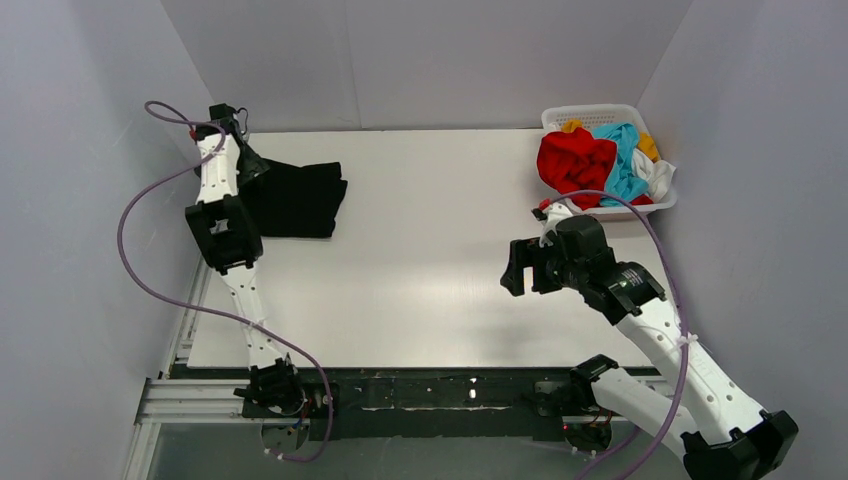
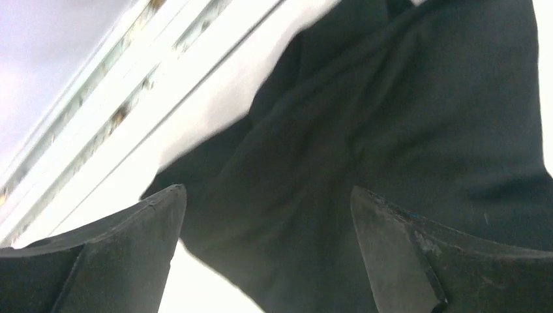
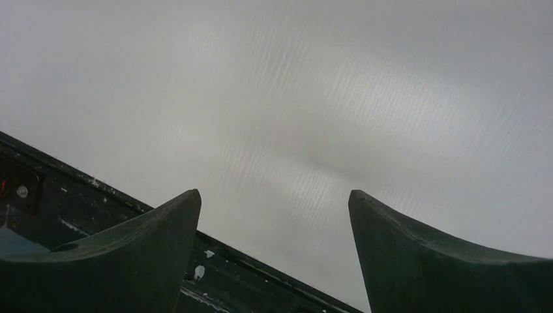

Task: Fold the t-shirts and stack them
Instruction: Put the neatly folded tshirt into the corner of the board with the left arm, then reset both arms

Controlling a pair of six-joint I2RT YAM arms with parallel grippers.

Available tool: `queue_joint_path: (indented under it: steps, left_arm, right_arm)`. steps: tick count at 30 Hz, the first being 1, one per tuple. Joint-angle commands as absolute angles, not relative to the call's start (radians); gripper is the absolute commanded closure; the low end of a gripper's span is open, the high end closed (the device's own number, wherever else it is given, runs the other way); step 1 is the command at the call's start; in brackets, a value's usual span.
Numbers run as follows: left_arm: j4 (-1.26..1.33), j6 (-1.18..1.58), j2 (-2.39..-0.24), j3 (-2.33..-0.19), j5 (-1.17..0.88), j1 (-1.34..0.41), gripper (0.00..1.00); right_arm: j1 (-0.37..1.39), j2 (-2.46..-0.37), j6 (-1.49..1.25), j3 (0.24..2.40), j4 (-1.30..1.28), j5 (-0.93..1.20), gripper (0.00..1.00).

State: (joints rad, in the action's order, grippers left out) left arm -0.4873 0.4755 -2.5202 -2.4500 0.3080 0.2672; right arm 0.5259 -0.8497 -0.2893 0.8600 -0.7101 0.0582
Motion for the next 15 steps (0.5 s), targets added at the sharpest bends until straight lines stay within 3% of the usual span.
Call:
queue_joint_path:
  steps: [1, 8, 12, 15]
  left_arm:
    - [-0.604, 0.574, -2.213, -2.264, 0.234, 0.273, 0.02]
    - [-0.451, 0.665, -1.853, -1.724, -0.130, 0.219, 0.02]
    - [-0.402, 0.582, -1.587, -1.483, -0.145, 0.078, 0.02]
    - [-0.289, 0.604, -1.346, -1.230, -0.170, -0.046, 0.02]
  right_arm:
    - [0.525, -0.783, -0.343, 0.905, -0.694, -0.060, 0.08]
    - [0.525, -0.689, -0.423, 0.854, -0.637, -0.113, 0.07]
    - [0.524, -0.647, -0.570, 0.809, -0.639, -0.283, 0.07]
    - [0.523, -0.673, -0.564, 0.800, -0.624, -0.280, 0.07]
